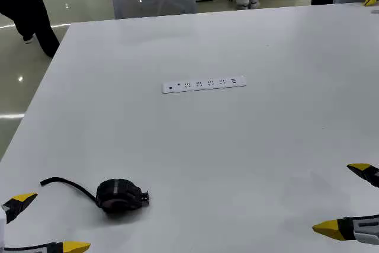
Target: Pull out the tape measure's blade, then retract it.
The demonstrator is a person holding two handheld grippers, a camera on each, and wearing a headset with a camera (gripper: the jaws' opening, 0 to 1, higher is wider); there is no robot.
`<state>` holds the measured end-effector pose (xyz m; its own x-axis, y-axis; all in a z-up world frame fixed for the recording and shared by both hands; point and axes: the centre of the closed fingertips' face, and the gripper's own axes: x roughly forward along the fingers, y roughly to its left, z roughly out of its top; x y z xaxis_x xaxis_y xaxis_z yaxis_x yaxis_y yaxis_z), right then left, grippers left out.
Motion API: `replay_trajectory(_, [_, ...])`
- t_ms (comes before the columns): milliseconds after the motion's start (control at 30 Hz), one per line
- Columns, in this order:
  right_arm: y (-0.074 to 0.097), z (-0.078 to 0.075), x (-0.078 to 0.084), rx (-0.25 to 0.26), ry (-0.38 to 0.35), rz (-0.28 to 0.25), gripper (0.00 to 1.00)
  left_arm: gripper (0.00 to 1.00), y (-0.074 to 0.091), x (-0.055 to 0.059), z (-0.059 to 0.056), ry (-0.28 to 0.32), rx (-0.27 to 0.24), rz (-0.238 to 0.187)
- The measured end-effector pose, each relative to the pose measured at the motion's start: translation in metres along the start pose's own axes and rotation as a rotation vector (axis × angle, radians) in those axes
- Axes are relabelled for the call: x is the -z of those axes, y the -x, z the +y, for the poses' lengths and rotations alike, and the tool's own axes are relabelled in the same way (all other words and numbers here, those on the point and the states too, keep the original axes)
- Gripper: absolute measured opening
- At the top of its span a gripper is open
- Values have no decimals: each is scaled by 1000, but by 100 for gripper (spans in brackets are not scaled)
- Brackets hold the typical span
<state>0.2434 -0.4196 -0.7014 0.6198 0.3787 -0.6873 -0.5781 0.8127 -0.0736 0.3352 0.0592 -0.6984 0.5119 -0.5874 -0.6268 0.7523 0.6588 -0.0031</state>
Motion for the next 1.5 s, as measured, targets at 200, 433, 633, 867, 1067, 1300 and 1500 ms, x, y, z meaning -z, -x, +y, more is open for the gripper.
replay_trajectory(200, [-8,4,-4,-9,15,19,99,100,4,-1,7,-4,-20,-18])
replay_trajectory(433, [-6,3,-5,-2,-6,7,99,100,7,3,7,11,-7,-5])
replay_trajectory(633, [-5,6,0,-15,3,23,99,100,6,4,9,25,-18,-9])
replay_trajectory(867, [-3,5,0,-17,-8,26,99,100,5,6,7,20,-7,0])
replay_trajectory(1067, [-6,6,-4,-25,1,24,99,100,2,-4,7,-15,12,3])
replay_trajectory(1300, [-15,5,-15,-41,33,23,99,100,-3,-15,7,-84,61,33])
replay_trajectory(1500, [-25,6,-28,-63,83,24,99,100,-14,-25,12,-144,110,68])
